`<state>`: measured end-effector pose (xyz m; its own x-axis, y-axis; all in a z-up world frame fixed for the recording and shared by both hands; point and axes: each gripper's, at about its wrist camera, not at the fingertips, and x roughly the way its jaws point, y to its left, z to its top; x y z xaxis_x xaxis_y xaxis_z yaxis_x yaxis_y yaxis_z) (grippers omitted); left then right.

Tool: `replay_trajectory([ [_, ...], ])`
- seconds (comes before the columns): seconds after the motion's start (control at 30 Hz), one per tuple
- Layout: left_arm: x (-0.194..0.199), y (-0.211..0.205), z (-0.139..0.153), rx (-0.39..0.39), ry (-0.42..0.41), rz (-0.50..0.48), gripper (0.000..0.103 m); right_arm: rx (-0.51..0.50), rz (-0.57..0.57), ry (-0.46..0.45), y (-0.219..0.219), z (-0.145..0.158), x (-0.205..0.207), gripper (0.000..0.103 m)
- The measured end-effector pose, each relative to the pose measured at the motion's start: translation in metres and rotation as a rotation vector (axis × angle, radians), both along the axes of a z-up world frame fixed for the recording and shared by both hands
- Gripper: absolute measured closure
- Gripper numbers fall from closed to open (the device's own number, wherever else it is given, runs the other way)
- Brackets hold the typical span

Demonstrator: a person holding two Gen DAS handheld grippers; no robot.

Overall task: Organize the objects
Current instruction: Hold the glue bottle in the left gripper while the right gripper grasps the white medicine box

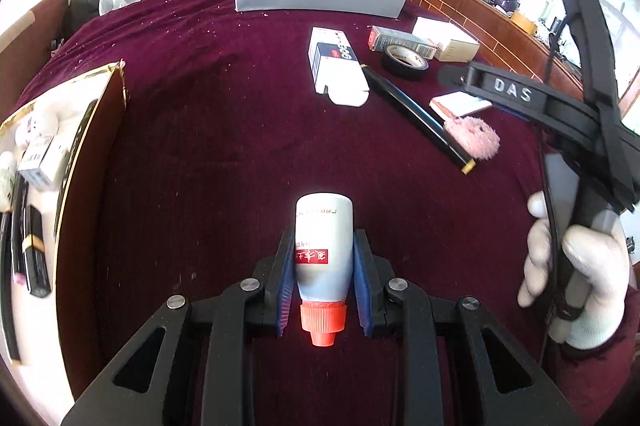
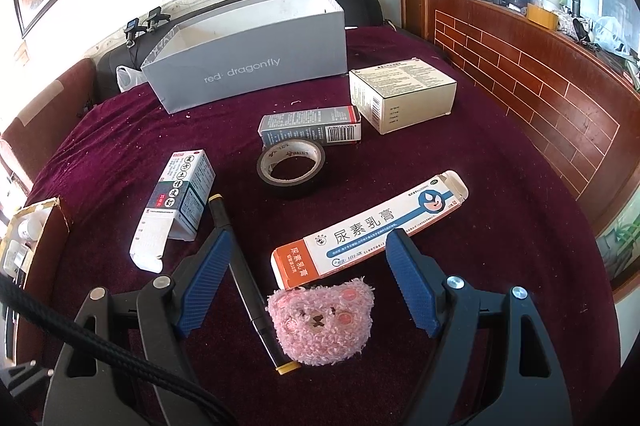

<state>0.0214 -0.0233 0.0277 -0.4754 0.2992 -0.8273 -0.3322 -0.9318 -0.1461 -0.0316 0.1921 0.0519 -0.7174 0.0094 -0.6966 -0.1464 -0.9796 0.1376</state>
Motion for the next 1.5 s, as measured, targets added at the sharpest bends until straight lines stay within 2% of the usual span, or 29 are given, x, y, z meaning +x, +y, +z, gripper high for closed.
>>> replay_trajectory([
  [0.13, 0.009, -0.004, 0.002, 0.013, 0.000, -0.003, 0.081, 0.012, 0.001, 0.013, -0.001, 0.000, 0.000, 0.024],
  [0.37, 0.024, -0.017, 0.015, 0.088, 0.008, 0.001, 0.081, -0.006, 0.008, 0.074, -0.007, 0.002, 0.011, 0.024],
  [0.43, 0.028, -0.021, 0.020, 0.101, 0.018, 0.001, 0.081, 0.001, -0.004, 0.051, -0.008, 0.004, 0.013, 0.024],
  [0.57, 0.038, -0.028, 0.027, 0.109, 0.056, -0.004, 0.080, -0.060, -0.012, 0.044, -0.004, 0.013, 0.033, 0.023],
  [0.87, 0.046, -0.049, 0.028, 0.190, 0.042, 0.001, 0.080, -0.067, -0.022, 0.020, -0.014, 0.027, 0.055, 0.023],
  [1.17, 0.054, -0.065, 0.021, 0.229, 0.036, -0.003, 0.080, -0.089, 0.057, -0.022, -0.051, 0.035, 0.044, 0.023],
  [1.37, 0.056, -0.081, 0.020, 0.266, 0.029, 0.011, 0.080, -0.128, 0.148, -0.083, -0.076, 0.038, 0.003, 0.023],
  [1.5, 0.055, -0.090, 0.021, 0.288, 0.030, 0.023, 0.080, -0.107, 0.140, -0.143, -0.088, 0.031, -0.025, 0.023],
])
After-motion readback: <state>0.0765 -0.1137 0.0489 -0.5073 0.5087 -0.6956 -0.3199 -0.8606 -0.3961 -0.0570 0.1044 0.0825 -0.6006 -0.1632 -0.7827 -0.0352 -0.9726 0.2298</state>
